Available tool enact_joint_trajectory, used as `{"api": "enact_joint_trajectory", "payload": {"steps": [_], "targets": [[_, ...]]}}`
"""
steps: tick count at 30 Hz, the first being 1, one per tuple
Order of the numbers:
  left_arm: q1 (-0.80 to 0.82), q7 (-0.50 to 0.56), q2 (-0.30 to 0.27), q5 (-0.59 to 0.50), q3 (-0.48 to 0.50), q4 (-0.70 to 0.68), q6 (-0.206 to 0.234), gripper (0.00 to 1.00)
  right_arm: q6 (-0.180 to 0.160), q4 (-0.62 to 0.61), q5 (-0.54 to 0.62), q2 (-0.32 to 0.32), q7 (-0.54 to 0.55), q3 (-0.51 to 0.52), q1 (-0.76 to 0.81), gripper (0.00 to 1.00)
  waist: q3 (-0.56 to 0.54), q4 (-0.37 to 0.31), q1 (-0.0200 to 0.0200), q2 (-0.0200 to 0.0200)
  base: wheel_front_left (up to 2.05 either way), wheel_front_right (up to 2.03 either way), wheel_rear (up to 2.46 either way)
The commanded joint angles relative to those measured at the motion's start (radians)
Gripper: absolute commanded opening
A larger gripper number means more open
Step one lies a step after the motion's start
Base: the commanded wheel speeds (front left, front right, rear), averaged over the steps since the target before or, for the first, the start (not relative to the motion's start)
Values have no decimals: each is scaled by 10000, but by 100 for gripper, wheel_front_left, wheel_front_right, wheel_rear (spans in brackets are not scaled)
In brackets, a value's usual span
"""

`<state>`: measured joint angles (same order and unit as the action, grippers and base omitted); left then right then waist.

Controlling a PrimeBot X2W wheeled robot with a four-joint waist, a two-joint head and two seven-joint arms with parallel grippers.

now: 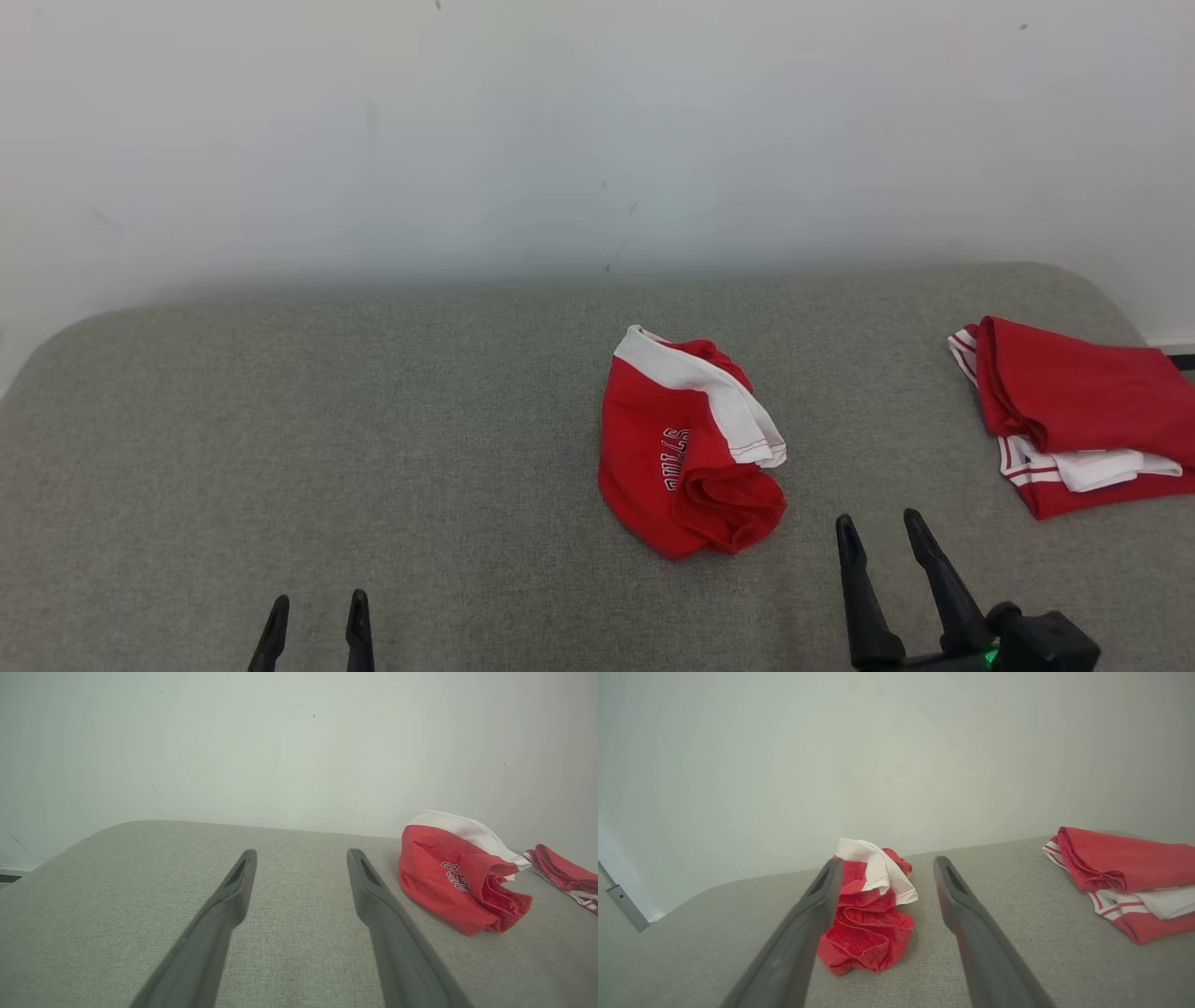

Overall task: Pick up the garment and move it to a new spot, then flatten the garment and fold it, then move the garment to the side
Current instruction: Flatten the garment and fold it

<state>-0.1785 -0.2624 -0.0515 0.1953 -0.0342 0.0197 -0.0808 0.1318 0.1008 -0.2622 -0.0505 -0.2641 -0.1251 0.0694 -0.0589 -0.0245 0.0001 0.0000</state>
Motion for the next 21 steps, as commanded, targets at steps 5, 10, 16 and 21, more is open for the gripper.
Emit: {"api": "enact_joint_trajectory", "payload": {"steps": [5,10,16,21], "targets": [[273,-29,17,99,-168,64,-125,100,-26,817,-315,2,0,-257,-755,100,299,338,-1,0,0,0,0],[454,-29,17,2,-266,20,-231,100,-26,1958,-1046,0,0,-216,-1581,100,634,700,-1,0,0,0,0],[719,-29,17,3,-393,-13,-293,100,-26,3482,-2105,2,3,-142,-2980,100,1214,1101,-1,0,0,0,0],[968,-29,17,-14,-466,120,-335,100,-26,5000,-2664,2,2,-298,-4080,100,1535,1345,-1,0,0,0,0]]}}
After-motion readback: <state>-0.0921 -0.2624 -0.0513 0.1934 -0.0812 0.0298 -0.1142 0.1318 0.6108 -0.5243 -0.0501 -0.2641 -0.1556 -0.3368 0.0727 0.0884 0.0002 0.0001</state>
